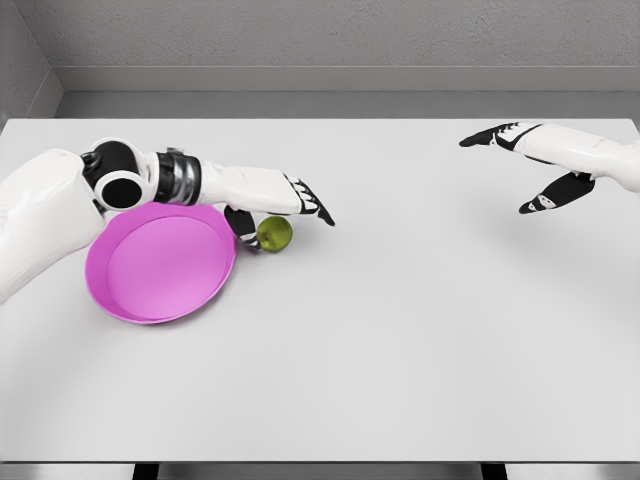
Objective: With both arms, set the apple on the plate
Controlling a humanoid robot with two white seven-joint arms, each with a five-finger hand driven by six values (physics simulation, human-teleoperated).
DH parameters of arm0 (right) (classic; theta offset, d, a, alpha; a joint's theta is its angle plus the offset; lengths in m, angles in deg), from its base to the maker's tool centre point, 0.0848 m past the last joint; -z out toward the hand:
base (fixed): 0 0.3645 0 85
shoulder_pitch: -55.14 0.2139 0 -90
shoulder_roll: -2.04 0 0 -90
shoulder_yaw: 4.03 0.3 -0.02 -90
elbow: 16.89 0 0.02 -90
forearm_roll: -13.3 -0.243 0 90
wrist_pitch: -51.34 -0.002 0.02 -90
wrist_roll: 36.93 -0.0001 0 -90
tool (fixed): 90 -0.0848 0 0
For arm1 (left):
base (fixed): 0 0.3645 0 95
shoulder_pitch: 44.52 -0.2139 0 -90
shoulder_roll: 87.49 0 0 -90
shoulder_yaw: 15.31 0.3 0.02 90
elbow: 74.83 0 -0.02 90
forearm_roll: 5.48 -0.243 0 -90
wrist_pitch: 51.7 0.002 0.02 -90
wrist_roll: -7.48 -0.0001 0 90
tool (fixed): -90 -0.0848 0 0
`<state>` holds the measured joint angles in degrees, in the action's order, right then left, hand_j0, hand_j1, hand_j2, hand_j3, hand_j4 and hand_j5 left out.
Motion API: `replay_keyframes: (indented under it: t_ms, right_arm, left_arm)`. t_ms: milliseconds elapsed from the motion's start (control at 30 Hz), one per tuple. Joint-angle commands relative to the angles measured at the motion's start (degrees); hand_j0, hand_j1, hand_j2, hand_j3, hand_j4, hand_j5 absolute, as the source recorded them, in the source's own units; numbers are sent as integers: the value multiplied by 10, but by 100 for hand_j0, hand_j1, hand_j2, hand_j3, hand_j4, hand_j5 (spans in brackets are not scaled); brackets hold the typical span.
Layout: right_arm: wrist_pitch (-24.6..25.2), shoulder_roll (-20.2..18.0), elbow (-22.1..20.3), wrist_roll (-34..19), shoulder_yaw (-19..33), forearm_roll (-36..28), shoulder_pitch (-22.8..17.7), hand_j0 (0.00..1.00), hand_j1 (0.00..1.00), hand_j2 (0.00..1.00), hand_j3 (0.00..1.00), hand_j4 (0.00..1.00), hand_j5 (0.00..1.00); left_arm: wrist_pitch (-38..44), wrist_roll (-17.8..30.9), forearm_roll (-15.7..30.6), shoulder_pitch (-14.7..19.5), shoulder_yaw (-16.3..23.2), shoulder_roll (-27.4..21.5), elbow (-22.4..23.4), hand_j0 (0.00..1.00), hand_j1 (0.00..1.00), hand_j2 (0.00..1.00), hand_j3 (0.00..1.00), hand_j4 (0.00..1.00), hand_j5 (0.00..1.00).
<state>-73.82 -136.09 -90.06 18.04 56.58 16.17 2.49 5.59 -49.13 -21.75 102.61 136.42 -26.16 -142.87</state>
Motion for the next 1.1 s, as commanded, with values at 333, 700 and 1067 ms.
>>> replay_keyframes:
  t_ms: [333,700,1067]
  right_arm:
    - [2,1,0,0,0,-4,1,100,100,100,100,100,100]
    - [2,7,0,0,0,-4,2,100,100,100,100,100,100]
    - [2,7,0,0,0,-4,0,100,100,100,100,100,100]
  left_arm:
    - [2,0,1,-3,12,-3,0,80,80,80,80,80,80]
    - [1,0,2,-4,20,-2,1,80,80,80,80,80,80]
    - [-1,0,-1,-4,20,-2,35,81,81,81,81,81,81]
